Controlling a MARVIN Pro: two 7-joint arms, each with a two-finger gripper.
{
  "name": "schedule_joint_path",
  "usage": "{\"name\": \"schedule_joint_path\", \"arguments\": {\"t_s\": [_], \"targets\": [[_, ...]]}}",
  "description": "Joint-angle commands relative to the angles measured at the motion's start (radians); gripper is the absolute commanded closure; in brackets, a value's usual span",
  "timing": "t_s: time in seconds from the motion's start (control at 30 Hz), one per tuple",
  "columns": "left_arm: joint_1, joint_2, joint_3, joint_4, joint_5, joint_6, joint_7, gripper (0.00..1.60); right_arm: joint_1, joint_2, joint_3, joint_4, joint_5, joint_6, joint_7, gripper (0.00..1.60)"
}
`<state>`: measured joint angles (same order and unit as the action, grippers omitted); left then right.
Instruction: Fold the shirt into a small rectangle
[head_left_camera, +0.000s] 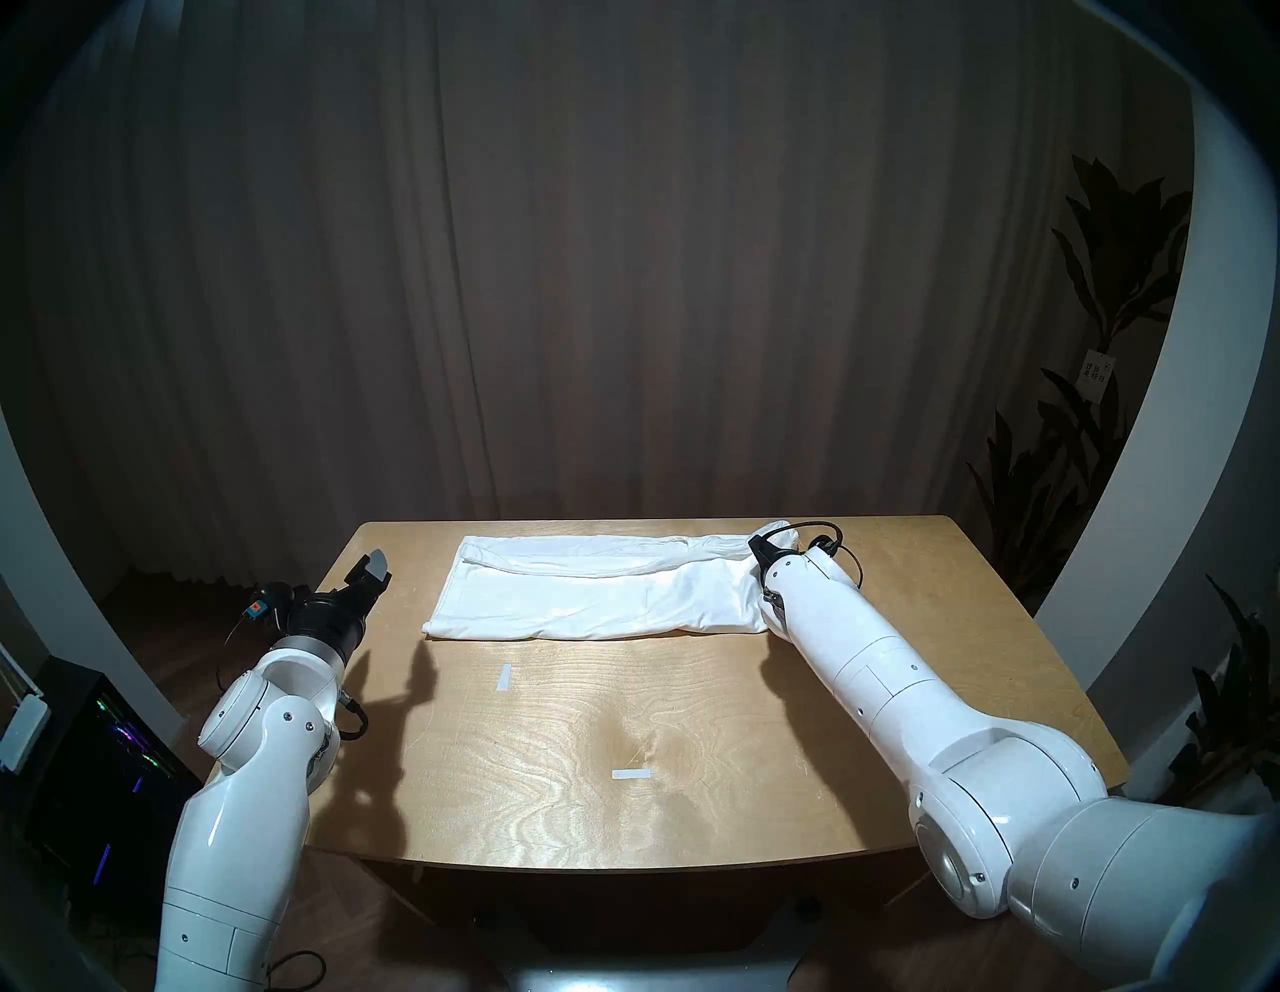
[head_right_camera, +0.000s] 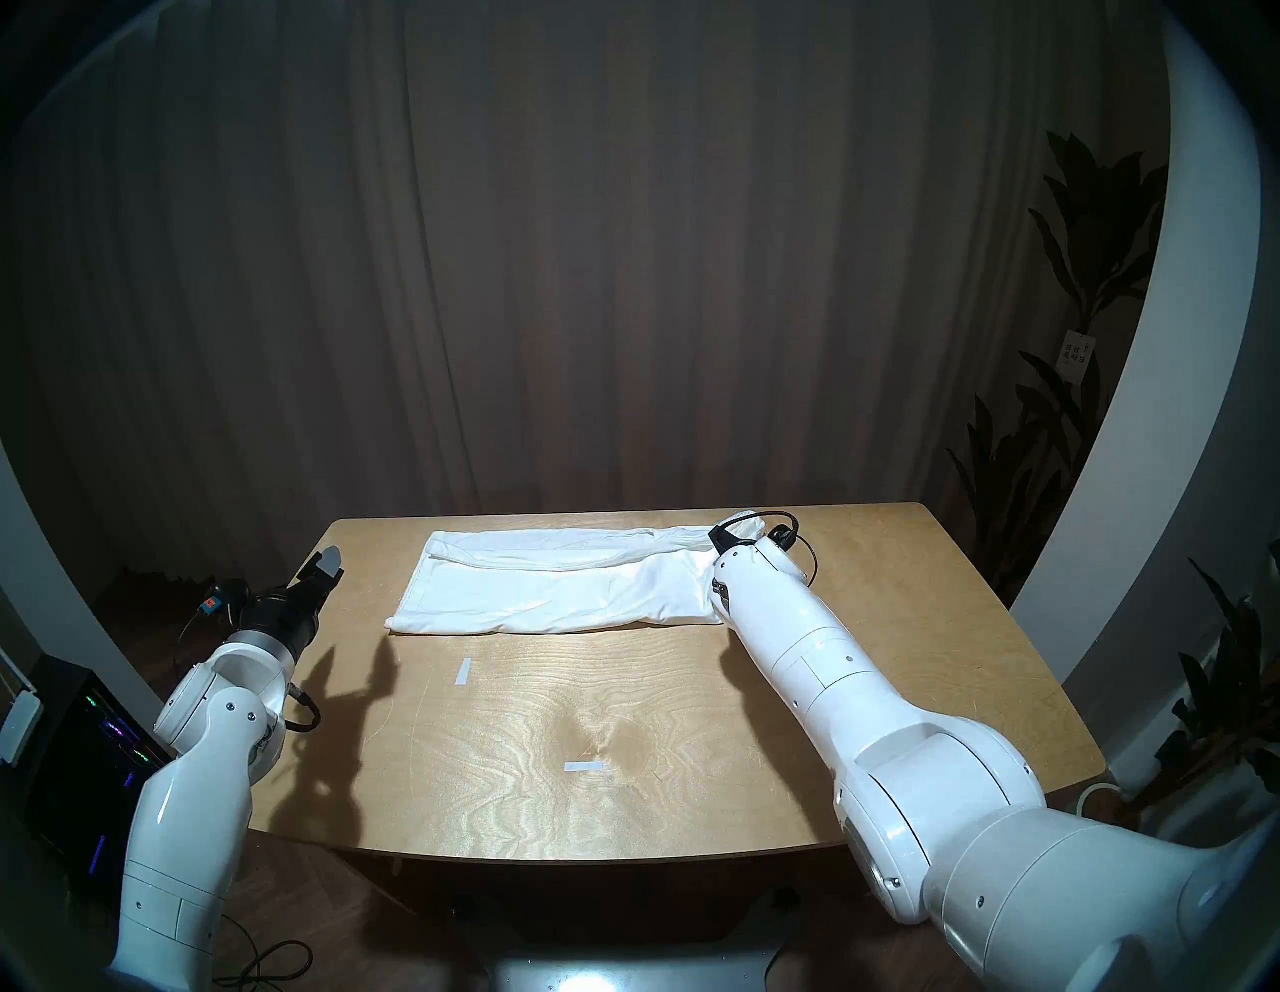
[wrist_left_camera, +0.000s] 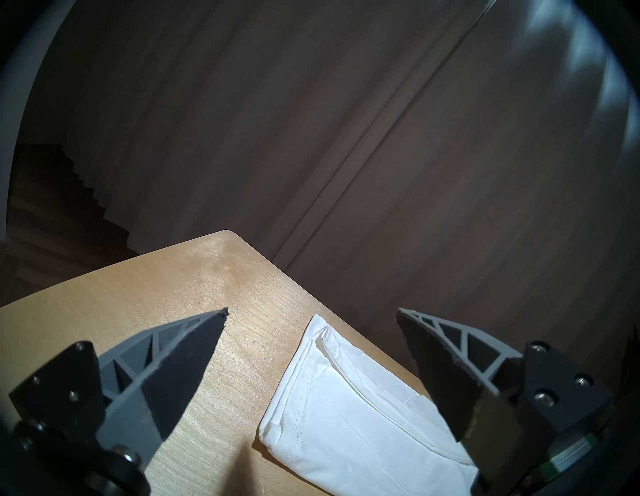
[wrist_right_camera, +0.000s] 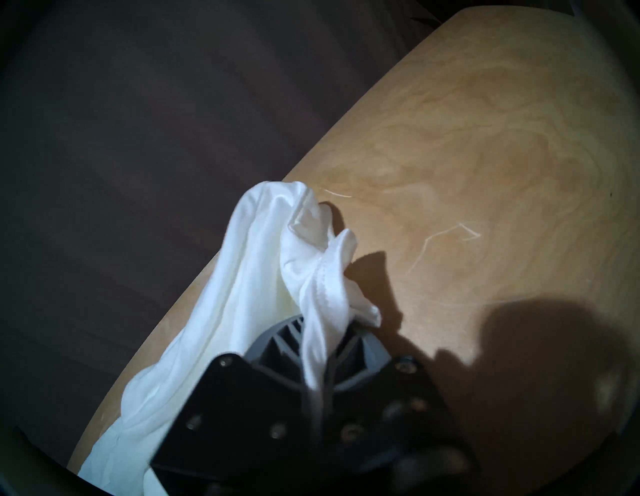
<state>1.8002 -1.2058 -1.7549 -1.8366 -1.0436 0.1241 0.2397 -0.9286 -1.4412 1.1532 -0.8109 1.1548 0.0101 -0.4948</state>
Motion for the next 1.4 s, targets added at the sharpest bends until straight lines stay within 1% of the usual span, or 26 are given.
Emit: {"name": "schedule_joint_path", "arguments": {"t_s": [0.0,0.1,0.17,0.33,0.37,0.5,0.53,0.57,0.6,0.67,0.7,0.97,1.1,1.17,1.2,1.27,1.3,1.33,1.37], "targets": [[0.011,-0.01,-0.015,-0.038,0.002,-0.023,-0.001,0.0,-0.015,0.019,-0.039,-0.122,-0.053,-0.033,0.023,1.6],[0.015,-0.014,-0.017,-0.042,0.004,-0.025,0.002,0.0,-0.017,0.023,-0.056,-0.145,-0.067,-0.029,0.026,1.6],[0.024,-0.021,-0.022,-0.05,0.008,-0.032,0.007,0.0,-0.008,0.02,-0.087,-0.154,-0.094,-0.025,0.031,1.6],[0.038,-0.03,-0.03,-0.063,0.011,-0.039,0.014,0.0,0.011,0.006,-0.13,-0.144,-0.126,-0.023,0.04,1.6],[0.046,-0.037,-0.037,-0.068,0.01,-0.044,0.018,0.0,0.023,-0.004,-0.151,-0.136,-0.143,-0.025,0.047,1.6],[0.061,-0.046,-0.05,-0.075,0.011,-0.052,0.024,0.0,0.054,-0.034,-0.188,-0.104,-0.165,-0.021,0.056,1.6],[0.061,-0.046,-0.05,-0.075,0.011,-0.052,0.024,0.0,0.054,-0.034,-0.188,-0.104,-0.165,-0.021,0.056,1.6],[0.071,-0.052,-0.059,-0.079,0.011,-0.058,0.027,0.0,0.07,-0.051,-0.205,-0.086,-0.174,-0.022,0.06,1.6],[0.071,-0.052,-0.059,-0.079,0.011,-0.058,0.027,0.0,0.07,-0.051,-0.205,-0.086,-0.174,-0.022,0.06,1.6],[0.088,-0.061,-0.072,-0.086,0.011,-0.066,0.032,0.0,0.092,-0.08,-0.223,-0.053,-0.179,-0.022,0.061,1.6],[0.088,-0.061,-0.072,-0.086,0.011,-0.066,0.032,0.0,0.092,-0.08,-0.223,-0.053,-0.179,-0.022,0.061,1.6],[0.131,-0.087,-0.117,-0.098,0.008,-0.088,0.048,0.0,0.16,-0.173,-0.241,0.051,-0.17,-0.02,0.054,1.6],[0.153,-0.099,-0.143,-0.1,0.007,-0.096,0.055,0.0,0.195,-0.222,-0.238,0.09,-0.158,-0.021,0.05,1.6],[0.157,-0.102,-0.148,-0.103,0.006,-0.098,0.055,0.0,0.204,-0.233,-0.238,0.101,-0.158,-0.021,0.05,1.6],[0.164,-0.105,-0.157,-0.103,0.005,-0.101,0.057,0.0,0.216,-0.253,-0.237,0.12,-0.152,-0.022,0.048,1.6],[0.168,-0.107,-0.163,-0.104,0.004,-0.102,0.057,0.0,0.222,-0.26,-0.24,0.127,-0.148,-0.023,0.048,1.6],[0.171,-0.109,-0.166,-0.106,0.005,-0.103,0.058,0.0,0.231,-0.277,-0.234,0.145,-0.145,-0.026,0.046,1.6],[0.174,-0.11,-0.172,-0.106,0.005,-0.104,0.058,0.0,0.233,-0.275,-0.243,0.144,-0.133,-0.027,0.049,1.6],[0.177,-0.112,-0.177,-0.107,0.005,-0.105,0.058,0.0,0.24,-0.299,-0.229,0.169,-0.134,-0.034,0.044,1.6]]}}
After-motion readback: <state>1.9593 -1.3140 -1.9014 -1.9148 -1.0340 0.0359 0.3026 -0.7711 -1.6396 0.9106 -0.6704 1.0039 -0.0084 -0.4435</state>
